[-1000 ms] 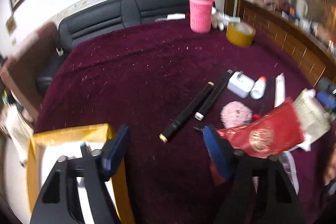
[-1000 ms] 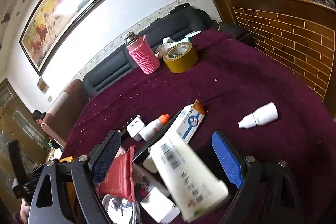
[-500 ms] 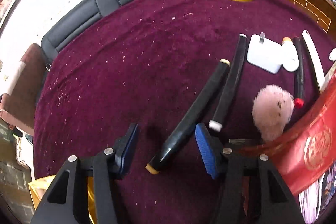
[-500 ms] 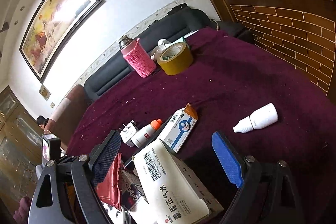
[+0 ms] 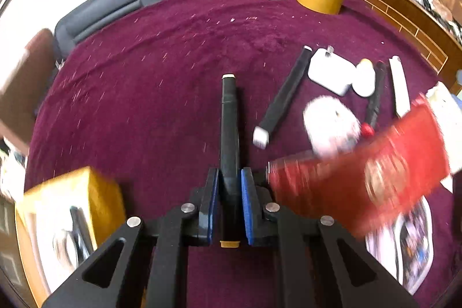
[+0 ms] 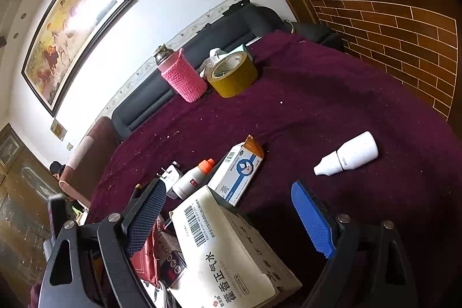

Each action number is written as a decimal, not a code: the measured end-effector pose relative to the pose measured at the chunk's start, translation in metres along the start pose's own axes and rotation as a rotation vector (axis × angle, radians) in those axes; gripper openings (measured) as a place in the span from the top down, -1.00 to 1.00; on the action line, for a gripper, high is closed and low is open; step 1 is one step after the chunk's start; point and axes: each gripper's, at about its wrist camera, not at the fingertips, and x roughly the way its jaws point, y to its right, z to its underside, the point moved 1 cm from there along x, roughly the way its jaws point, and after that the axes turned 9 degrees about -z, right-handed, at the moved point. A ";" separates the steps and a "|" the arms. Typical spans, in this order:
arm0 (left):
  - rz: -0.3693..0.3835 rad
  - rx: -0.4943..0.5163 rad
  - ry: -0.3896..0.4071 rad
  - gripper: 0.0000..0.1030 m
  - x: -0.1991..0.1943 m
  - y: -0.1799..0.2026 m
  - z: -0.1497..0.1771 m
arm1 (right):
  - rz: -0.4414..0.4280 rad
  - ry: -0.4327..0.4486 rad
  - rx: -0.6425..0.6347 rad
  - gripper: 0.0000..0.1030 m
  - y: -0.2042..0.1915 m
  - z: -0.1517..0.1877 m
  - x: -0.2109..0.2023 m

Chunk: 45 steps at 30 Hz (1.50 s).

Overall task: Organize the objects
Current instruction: 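Grasp another black marker with the right gripper while the left holds its marker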

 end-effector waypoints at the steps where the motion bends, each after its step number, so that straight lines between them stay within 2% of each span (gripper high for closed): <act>1: 0.002 -0.013 -0.011 0.72 -0.004 -0.003 0.007 | 0.000 0.004 -0.002 -0.79 0.000 0.000 -0.001; 3: -0.005 -0.020 -0.037 0.72 -0.012 -0.002 0.025 | 0.000 0.005 -0.003 -0.79 -0.001 0.001 -0.002; 6: -0.018 0.002 -0.074 0.72 -0.008 0.008 0.035 | 0.001 0.002 -0.009 -0.79 -0.003 0.002 -0.002; 10: -0.074 0.017 -0.053 0.71 -0.004 0.018 0.023 | 0.020 0.012 -0.032 -0.79 -0.005 0.004 -0.004; 14: -0.131 0.067 0.004 0.72 -0.003 0.028 0.021 | 0.040 0.006 -0.040 -0.79 -0.004 0.005 -0.002; 17: -0.087 0.012 0.020 0.73 -0.009 0.019 0.029 | 0.052 0.001 -0.039 -0.79 -0.002 0.005 0.000; 22: -0.004 -0.104 0.117 0.73 -0.053 -0.008 0.047 | 0.129 0.046 -0.114 -0.79 -0.019 0.004 -0.008; 25: 0.052 -0.168 0.197 0.73 -0.091 -0.025 0.064 | 0.065 0.049 -0.143 -0.79 -0.053 -0.001 -0.021; 27: 0.096 -0.214 0.244 0.73 -0.113 -0.038 0.078 | -0.025 0.002 -0.146 -0.79 -0.081 -0.006 -0.019; 29: 0.130 -0.253 0.283 0.72 -0.130 -0.050 0.091 | -0.116 -0.089 -0.144 -0.79 -0.114 -0.008 -0.001; 30: 0.142 -0.275 0.301 0.72 -0.136 -0.059 0.099 | -0.142 -0.144 -0.143 -0.79 -0.127 -0.008 0.012; 32: 0.157 -0.316 0.321 0.72 -0.146 -0.073 0.111 | -0.224 -0.317 -0.097 -0.79 -0.151 0.001 0.056; 33: 0.164 -0.341 0.333 0.72 -0.151 -0.083 0.119 | -0.238 -0.383 -0.074 -0.80 -0.158 0.007 0.075; 35: 0.158 -0.375 0.348 0.72 -0.155 -0.098 0.131 | -0.182 -0.479 -0.056 -0.72 -0.168 0.022 0.121; 39: 0.129 -0.417 0.372 0.72 -0.160 -0.129 0.157 | -0.042 -0.558 -0.018 -0.04 -0.162 0.034 0.181; 45: 0.116 -0.491 0.365 0.72 -0.154 -0.165 0.184 | 0.222 -0.578 -0.099 0.06 -0.161 0.041 0.227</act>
